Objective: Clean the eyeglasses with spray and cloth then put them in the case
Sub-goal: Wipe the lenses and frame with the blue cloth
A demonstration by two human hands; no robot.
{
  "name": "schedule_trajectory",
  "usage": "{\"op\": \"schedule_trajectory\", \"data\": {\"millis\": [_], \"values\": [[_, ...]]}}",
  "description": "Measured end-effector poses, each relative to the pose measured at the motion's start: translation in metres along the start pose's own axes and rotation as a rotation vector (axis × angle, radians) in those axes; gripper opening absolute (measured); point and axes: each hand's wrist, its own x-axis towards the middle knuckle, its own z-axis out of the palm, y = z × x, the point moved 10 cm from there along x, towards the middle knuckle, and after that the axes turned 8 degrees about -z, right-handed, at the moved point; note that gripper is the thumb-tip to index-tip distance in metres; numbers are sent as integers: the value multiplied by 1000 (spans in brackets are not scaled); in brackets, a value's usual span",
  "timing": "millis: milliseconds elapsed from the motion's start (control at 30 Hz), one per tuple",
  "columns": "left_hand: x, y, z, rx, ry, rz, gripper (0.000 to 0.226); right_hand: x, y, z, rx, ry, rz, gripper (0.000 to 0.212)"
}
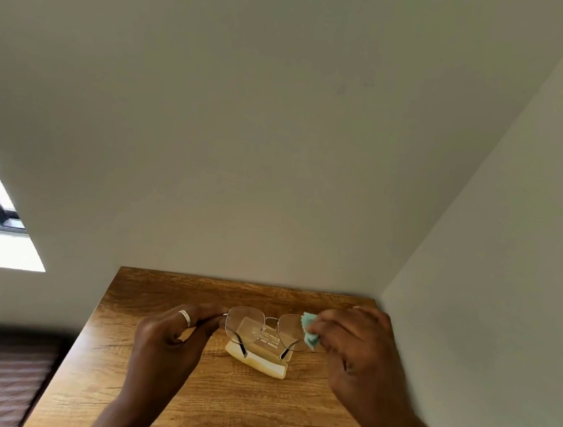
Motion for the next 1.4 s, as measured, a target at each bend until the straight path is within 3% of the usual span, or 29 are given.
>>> {"op": "schedule_trajectory", "data": {"millis": [167, 333, 633, 900, 1167, 1267, 1400], "values": [[1, 3, 4, 0, 5, 13, 22, 18, -10, 1, 22, 32, 4, 28], [4, 0, -1, 3, 14, 4, 19, 10, -32, 15, 103, -93, -130, 35], [-4, -2, 2, 26, 7, 19, 19, 21, -4, 1, 54, -24, -22, 32], [-10, -1, -8, 45, 15, 20, 18, -10, -25, 40, 172, -252, -153, 32], [-20, -5, -14, 44, 19, 7, 24, 14, -17, 34, 163, -121, -9, 26], [-19, -4, -23, 59, 46, 15, 24, 17, -48, 53, 244, -192, -71, 27], [-16, -15, -46, 126, 93, 9, 17, 9, -76, 76, 527, -270, -73, 26]]}}
